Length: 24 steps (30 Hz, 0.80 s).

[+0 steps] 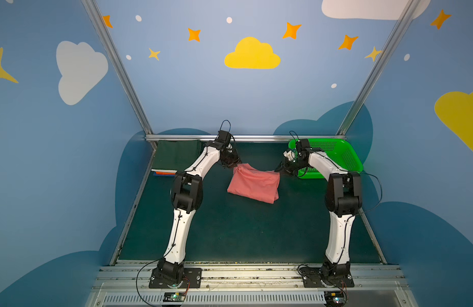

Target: Fold and stack the t-shirts

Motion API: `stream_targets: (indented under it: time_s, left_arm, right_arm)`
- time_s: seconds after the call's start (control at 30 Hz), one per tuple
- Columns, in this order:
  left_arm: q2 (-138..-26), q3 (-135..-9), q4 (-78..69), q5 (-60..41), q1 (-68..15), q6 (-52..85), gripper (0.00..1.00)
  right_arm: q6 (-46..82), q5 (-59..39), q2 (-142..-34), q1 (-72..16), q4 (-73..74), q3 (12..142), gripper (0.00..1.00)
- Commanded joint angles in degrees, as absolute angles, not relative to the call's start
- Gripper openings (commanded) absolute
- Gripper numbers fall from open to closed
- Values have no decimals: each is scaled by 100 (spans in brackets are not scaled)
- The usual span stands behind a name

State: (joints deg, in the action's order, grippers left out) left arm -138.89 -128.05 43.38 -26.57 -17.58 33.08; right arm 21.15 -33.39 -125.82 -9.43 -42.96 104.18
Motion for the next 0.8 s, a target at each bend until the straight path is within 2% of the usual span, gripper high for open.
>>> stream_targets:
  time_s: [0.0,0.23,0.33,0.43,0.47,0.53,0.6,0.7,0.77]
  left_arm:
    - [-14106,-13292,4518,-2856,-1667,3406,50]
    - [-14062,-14254,4771,-2672,-1550,3353,65]
    - [-13748,-14223,5024,-2475,-1555,3144,65]
    - [-13247,-13673,5172,-2302,-1694,2910,54]
    - [-13053,-13358,5153,-2279,-1781,2795,46]
    - [-12734,-12754,5109,-2262,-1956,2661,30]
    - [-12472,-12100,4980,-2358,-2140,2594,18]
    - [-12284,-11177,4527,-2737,-2331,2520,9]
    - [-12347,-10803,4250,-3037,-2363,2584,5]
  right_arm:
    - [2031,-3482,-12773,-882,-4686,10937,40]
    - [1846,-2941,-12181,-847,-5113,11148,52]
    - [1718,-2650,-11737,-877,-5253,10909,54]
    - [1632,-2593,-11258,-977,-5154,10434,55]
    - [1623,-2675,-11117,-1027,-5069,10239,53]
    - [1641,-2919,-10913,-1125,-4846,9855,46]
    - [1740,-3232,-10782,-1265,-4530,9438,30]
    - [1883,-3551,-10803,-1464,-4061,8999,8]
    - [1937,-3717,-10991,-1566,-3911,8959,0]
